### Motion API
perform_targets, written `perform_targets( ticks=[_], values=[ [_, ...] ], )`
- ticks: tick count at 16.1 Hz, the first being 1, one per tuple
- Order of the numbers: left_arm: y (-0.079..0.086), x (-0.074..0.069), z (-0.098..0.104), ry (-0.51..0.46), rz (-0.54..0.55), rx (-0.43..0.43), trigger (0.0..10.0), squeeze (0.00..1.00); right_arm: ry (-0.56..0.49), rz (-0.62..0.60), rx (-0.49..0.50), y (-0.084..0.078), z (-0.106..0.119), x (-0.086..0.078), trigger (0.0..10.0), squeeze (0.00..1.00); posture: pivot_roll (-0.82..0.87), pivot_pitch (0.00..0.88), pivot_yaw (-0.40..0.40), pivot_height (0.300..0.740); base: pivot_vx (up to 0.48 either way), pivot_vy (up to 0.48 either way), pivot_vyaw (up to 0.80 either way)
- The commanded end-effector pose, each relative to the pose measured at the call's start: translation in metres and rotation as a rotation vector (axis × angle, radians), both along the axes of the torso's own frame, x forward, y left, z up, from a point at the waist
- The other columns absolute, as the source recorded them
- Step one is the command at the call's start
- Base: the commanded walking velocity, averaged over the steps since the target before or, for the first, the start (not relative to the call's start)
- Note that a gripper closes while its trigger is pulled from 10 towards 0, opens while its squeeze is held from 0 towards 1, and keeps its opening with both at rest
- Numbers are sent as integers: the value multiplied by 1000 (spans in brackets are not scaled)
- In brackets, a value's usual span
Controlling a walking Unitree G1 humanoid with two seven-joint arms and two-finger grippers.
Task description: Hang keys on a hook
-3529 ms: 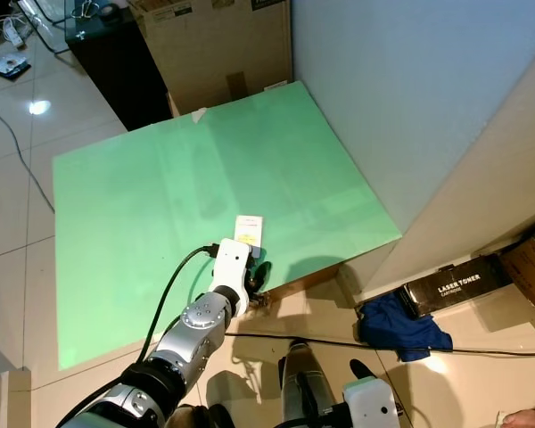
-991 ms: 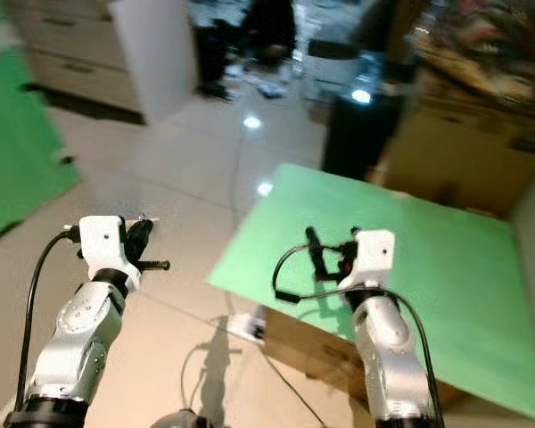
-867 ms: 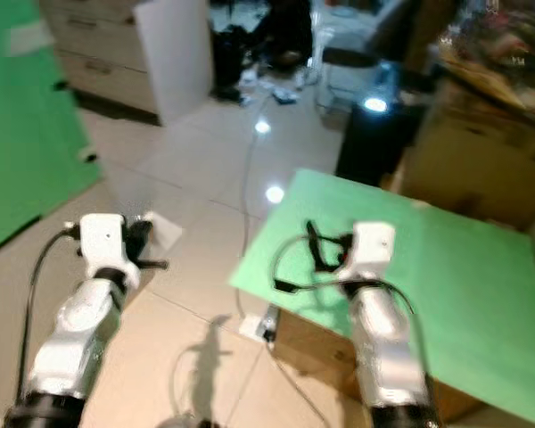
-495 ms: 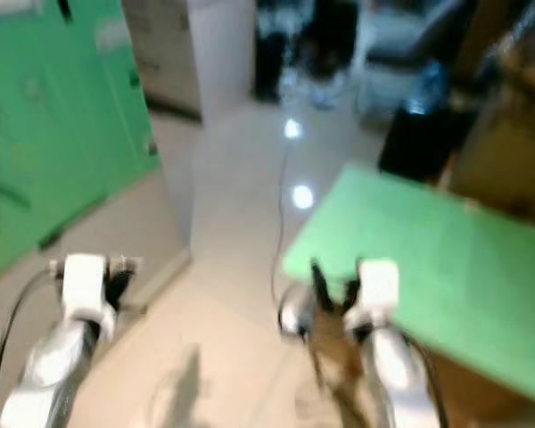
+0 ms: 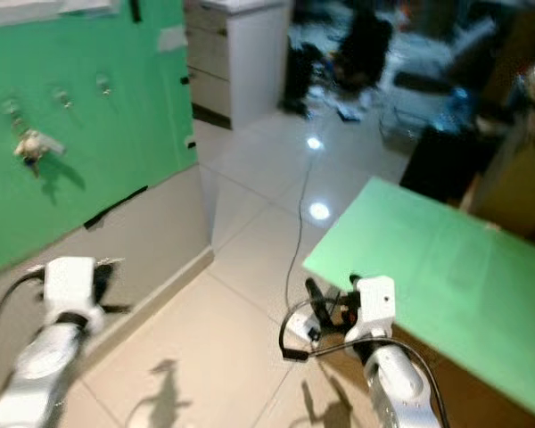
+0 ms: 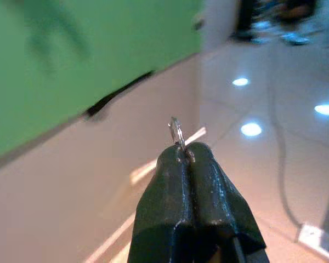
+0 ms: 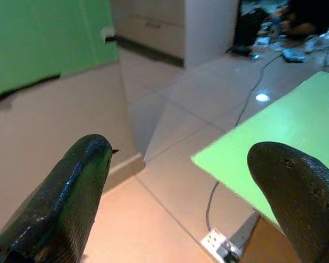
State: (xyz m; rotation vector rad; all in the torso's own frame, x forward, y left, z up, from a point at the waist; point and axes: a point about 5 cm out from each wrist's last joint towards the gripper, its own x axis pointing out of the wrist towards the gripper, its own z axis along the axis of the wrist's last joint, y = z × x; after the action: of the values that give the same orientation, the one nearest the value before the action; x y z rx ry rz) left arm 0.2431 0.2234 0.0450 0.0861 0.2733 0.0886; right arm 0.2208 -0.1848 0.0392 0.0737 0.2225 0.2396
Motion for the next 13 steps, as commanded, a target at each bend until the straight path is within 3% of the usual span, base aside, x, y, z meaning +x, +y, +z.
perform_targets(
  ticks=[1,5,8,13],
  values=[
    [-6,1,-3,5,-12,-18,10000,0,3,-12,-13,-7,-3,-1,10000,0,-21,0,4,740,0,-472,406],
    [-6,15,-9,22,17,-2,10000,0,-20,-16,-21,-9,-8,19,10000,0,-13,0,4,740,0,-459,402],
    [-17,23,4,4,10,10,10000,0,-43,-9,-18,-6,-6,26,10000,0,-14,0,11,740,0,-399,402],
    [-29,34,22,-69,0,-8,10000,0,-98,-19,3,3,5,35,10000,0,-10,0,18,740,0,0,405]
  ],
)
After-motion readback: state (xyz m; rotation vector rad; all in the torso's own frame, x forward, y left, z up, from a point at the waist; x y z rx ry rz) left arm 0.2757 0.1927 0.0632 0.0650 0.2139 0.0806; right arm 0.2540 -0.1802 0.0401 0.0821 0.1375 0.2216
